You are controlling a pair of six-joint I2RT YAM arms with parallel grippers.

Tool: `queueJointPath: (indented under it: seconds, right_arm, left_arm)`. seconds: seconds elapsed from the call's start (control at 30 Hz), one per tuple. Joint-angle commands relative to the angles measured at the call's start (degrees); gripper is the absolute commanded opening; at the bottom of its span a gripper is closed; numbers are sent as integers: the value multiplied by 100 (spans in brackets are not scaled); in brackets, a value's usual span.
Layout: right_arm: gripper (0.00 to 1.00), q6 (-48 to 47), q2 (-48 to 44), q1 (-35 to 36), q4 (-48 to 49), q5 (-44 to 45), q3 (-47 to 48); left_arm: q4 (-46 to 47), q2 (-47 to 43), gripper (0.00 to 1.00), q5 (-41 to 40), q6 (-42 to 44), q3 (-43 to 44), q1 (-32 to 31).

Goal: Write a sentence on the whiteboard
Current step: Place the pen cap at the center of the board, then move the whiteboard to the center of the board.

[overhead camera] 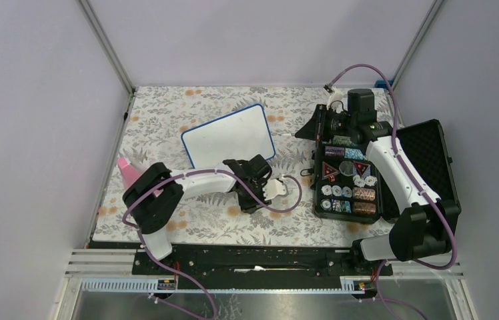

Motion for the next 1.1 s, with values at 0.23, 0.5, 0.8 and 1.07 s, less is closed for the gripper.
queueJointPath:
  seconds: [0.23,0.5,0.8,1.07]
  right_arm:
    - [0,7,-172,-26,165,-169,45]
    - [0,2,-163,-43,159,-211,81]
    - [0,22,-210,-149,158,-304,-56]
    - [0,33,-199,-156,150,-355,-121]
  left_arm:
    - [-591,-669,52,234,297,318,-29]
    - [-1269,-1596,66,-715,2098,184,2]
    - [-1488,-1789,63,-1307,4612,-307,287]
    - [-1442,-1486,60,-780,6299,-252,1033]
